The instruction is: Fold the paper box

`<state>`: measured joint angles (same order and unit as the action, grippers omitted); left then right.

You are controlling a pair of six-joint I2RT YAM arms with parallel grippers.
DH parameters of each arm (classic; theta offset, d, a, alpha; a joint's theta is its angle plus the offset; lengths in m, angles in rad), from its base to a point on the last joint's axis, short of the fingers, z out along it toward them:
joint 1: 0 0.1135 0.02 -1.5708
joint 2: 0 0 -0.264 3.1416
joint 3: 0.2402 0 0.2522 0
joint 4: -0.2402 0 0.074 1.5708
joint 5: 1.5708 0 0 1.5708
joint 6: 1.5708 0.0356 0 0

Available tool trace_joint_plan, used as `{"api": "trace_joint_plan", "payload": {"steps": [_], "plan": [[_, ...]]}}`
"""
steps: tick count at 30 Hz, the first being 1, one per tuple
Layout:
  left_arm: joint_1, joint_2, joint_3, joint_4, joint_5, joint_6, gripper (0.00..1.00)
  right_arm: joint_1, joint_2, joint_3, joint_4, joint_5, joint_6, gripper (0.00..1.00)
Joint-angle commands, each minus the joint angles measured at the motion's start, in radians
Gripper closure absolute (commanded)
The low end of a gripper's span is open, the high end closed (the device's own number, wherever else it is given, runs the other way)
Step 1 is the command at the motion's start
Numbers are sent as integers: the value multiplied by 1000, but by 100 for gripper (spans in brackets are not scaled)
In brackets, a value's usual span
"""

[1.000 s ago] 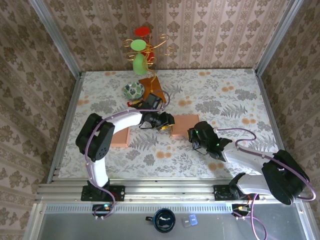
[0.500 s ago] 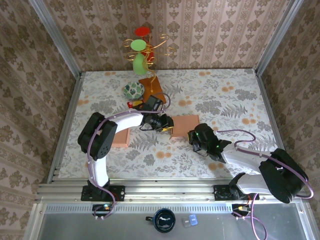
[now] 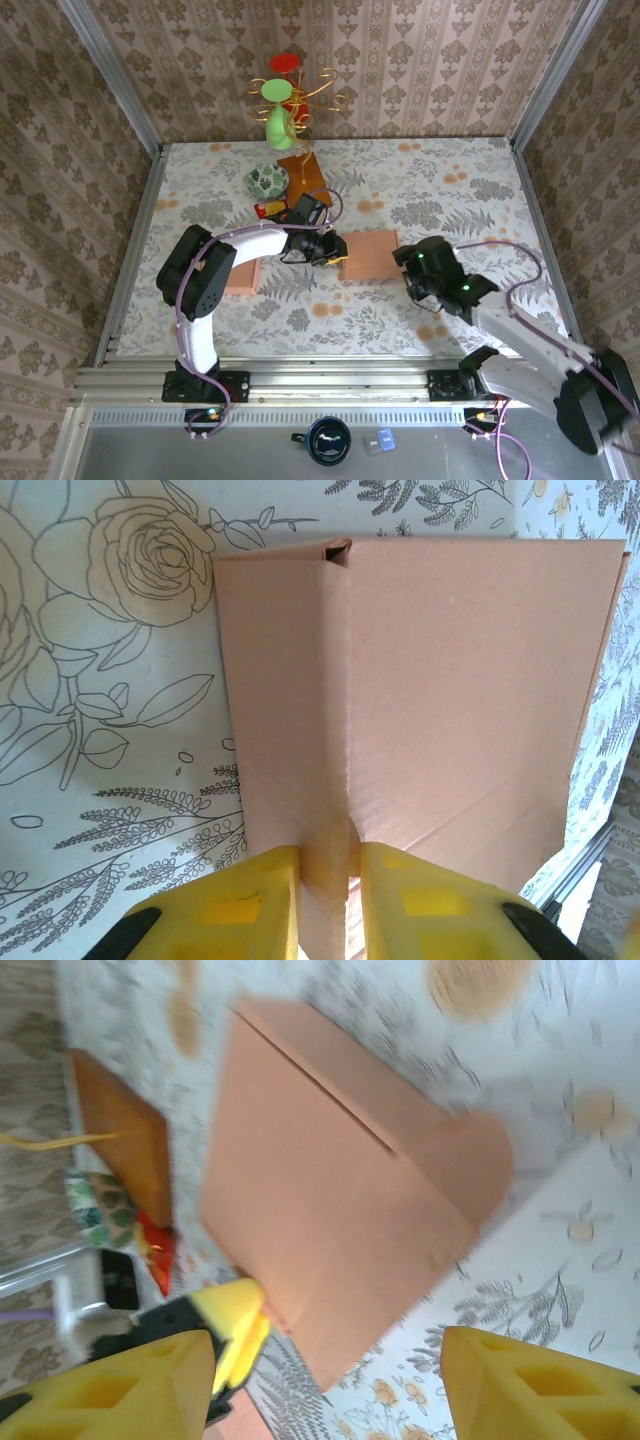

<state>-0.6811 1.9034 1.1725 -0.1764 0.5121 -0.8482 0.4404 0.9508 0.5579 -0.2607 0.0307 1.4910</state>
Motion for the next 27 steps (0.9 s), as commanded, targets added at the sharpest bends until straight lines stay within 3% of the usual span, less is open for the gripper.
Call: {"api": "trace_joint_plan", "payload": {"steps": [1,5,10,18,27], "plan": [[-6,6,-11,-13,-13,38,78,-123,-62,30,-185,-58,-338,35],[-7,8,-3,-33,-23,56,79,-279,58,63,-57,-297,-552,36],[-6,14,-1,-35,-23,63,79,-304,377,264,-82,-470,-821,42],[-4,16,18,-62,-32,87,77,-299,698,473,-207,-473,-994,49],[-1,13,39,-93,-35,101,72,-251,787,503,-243,-394,-1040,61]]}}
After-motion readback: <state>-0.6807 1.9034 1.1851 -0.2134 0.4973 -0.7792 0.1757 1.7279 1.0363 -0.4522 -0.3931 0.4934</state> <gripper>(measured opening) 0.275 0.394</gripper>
